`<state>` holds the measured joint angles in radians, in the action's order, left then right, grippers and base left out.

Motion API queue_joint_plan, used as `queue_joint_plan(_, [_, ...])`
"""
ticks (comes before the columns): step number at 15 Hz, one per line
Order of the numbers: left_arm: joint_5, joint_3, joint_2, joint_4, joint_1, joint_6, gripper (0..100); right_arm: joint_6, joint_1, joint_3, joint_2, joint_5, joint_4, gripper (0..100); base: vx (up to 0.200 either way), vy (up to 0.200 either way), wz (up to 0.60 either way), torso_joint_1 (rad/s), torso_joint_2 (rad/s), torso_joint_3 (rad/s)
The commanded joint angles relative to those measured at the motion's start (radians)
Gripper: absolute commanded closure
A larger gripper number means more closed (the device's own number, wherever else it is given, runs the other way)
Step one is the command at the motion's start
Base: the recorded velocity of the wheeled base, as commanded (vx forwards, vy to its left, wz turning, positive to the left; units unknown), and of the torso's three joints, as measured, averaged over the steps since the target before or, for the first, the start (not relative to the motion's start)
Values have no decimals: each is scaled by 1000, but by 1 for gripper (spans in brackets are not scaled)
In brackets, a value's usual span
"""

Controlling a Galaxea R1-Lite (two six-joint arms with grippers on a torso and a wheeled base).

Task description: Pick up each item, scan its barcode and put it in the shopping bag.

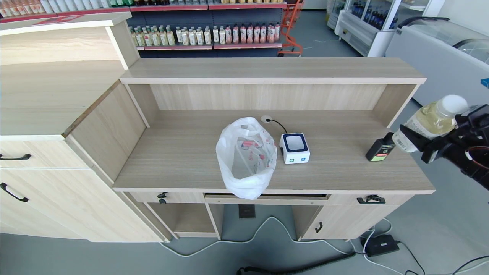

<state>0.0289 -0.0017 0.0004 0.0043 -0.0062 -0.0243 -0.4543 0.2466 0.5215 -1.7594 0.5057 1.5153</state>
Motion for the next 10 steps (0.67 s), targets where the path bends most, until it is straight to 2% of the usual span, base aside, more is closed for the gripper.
queue_joint_plan(1, [0, 0, 0, 0, 0, 0, 0, -40, 45, -6, 35, 17, 3, 100, 0, 0, 0, 0, 0, 0])
queue_joint_plan(5, [0, -1, 0, 0, 0, 0, 0, -43, 28, 6, 24, 34, 5, 100, 0, 0, 600, 1, 0, 5])
queue_joint_plan(7, [0, 0, 0, 0, 0, 0, 0, -44, -7, 43, -15, 22, 9, 100, 0, 0, 600, 2, 5, -2])
queue_joint_plan(10, [0, 0, 0, 0, 0, 0, 0, 5, -102, 117, -111, -53, -3, 100, 0, 0, 600, 2, 1, 2])
